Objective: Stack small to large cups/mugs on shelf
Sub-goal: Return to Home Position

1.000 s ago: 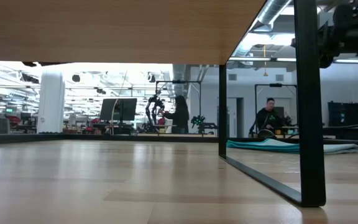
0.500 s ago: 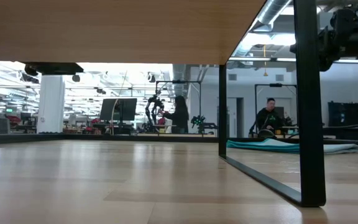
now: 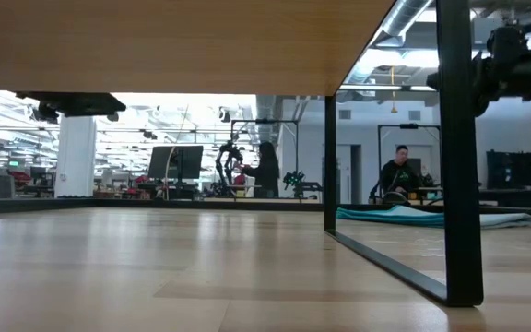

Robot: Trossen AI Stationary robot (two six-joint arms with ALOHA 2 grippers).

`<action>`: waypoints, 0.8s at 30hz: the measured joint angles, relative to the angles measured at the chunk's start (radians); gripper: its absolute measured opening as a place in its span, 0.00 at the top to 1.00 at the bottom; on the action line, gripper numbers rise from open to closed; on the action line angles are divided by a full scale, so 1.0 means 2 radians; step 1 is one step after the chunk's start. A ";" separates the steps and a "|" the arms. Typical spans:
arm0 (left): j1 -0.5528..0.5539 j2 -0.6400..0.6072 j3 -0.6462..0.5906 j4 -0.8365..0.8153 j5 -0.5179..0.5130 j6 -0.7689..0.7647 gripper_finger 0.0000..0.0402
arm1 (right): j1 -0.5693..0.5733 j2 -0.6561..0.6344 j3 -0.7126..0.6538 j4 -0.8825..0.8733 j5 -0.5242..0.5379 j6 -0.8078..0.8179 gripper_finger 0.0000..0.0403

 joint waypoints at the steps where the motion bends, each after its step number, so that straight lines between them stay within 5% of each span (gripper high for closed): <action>1: 0.000 0.000 0.000 0.000 0.000 -0.002 0.51 | 0.000 0.000 -0.013 0.028 0.000 0.006 0.79; 15: 0.000 0.001 -0.046 0.072 -0.010 0.004 0.51 | -0.001 0.000 -0.031 0.052 0.000 0.010 0.79; 24: 0.000 0.017 -0.047 0.073 -0.015 0.004 0.51 | -0.001 0.000 -0.032 -0.006 0.000 -0.015 0.79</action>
